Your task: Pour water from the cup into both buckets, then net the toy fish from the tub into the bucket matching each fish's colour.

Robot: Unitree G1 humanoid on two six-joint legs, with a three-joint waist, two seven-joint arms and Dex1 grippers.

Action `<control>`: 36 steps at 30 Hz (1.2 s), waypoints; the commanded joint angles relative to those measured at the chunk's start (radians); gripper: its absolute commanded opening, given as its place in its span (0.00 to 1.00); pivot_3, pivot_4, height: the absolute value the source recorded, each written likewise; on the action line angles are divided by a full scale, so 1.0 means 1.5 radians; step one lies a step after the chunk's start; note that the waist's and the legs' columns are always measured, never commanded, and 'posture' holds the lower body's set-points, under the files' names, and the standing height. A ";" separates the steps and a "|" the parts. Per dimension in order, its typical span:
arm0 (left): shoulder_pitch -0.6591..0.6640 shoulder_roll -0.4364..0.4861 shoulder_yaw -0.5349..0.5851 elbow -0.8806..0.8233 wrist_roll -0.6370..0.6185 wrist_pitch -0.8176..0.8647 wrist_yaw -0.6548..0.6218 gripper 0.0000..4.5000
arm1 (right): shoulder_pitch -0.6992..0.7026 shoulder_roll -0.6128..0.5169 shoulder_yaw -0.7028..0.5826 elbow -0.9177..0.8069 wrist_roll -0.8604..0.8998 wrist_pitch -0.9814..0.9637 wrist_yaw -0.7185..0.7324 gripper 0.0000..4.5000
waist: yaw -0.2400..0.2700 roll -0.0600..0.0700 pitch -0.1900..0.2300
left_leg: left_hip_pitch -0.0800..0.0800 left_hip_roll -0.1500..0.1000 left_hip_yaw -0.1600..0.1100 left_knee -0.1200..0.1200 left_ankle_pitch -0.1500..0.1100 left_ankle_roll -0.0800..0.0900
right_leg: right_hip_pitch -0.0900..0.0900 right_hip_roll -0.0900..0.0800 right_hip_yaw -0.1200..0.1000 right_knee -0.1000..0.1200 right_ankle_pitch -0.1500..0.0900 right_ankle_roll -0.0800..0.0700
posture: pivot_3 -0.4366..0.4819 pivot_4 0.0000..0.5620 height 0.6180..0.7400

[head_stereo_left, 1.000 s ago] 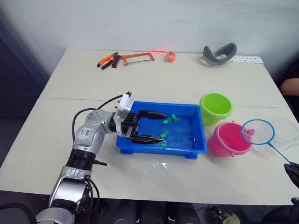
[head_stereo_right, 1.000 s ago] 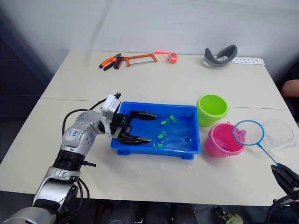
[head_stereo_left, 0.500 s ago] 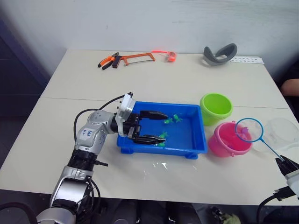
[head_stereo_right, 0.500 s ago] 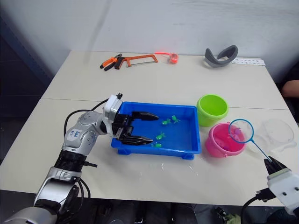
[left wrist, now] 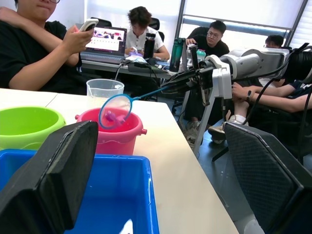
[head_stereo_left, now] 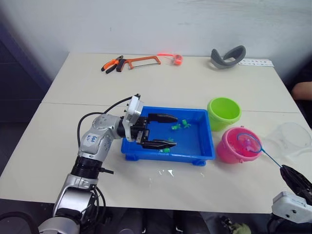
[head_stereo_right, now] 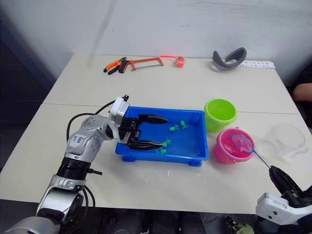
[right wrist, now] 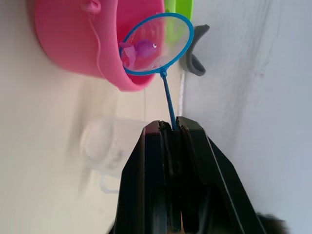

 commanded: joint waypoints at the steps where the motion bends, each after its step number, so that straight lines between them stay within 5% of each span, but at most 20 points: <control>1: 0.000 0.003 0.003 -0.022 -0.008 -0.003 -0.001 0.99 | 0.002 -0.013 -0.038 0.001 -0.035 -0.021 -0.049 0.00 | 0.000 0.000 0.000 | 0.000 0.000 0.000 0.000 0.000 0.000 | 0.000 0.000 0.000 0.000 0.000 0.000 | 0.48 0.27 1.00; 15: 0.012 0.003 -0.010 -0.010 0.011 -0.007 0.005 0.99 | 0.000 -0.036 -0.010 0.014 -0.179 -0.051 -0.158 0.00 | -0.012 0.000 0.000 | 0.001 0.001 0.000 0.000 0.000 -0.001 | 0.000 0.001 0.000 0.001 -0.001 -0.001 | 0.48 0.27 1.00; 27: 0.024 0.007 -0.009 -0.023 0.004 -0.003 0.010 0.99 | -0.007 -0.039 -0.005 0.054 -0.169 -0.049 -0.224 0.00 | -0.013 0.000 0.000 | 0.001 0.001 0.000 -0.001 0.000 -0.002 | 0.000 0.001 0.000 0.001 -0.001 -0.002 | 0.48 0.27 1.00; 31: 0.029 0.008 -0.005 -0.025 0.007 -0.008 0.019 0.99 | -0.001 -0.013 0.002 0.058 -0.099 -0.041 -0.215 0.00 | -0.013 0.000 0.000 | 0.001 0.001 0.000 -0.001 0.000 -0.002 | 0.000 0.001 0.000 0.001 -0.001 -0.002 | 0.48 0.27 1.00; 36: 0.030 0.020 0.009 -0.006 0.010 -0.027 0.020 0.99 | -0.020 -0.043 0.037 0.026 0.126 -0.020 -0.107 0.00 | -0.015 0.000 0.000 | 0.002 0.001 0.000 -0.001 0.000 -0.002 | 0.000 0.001 0.000 0.001 -0.001 -0.002 | 0.48 0.27 1.00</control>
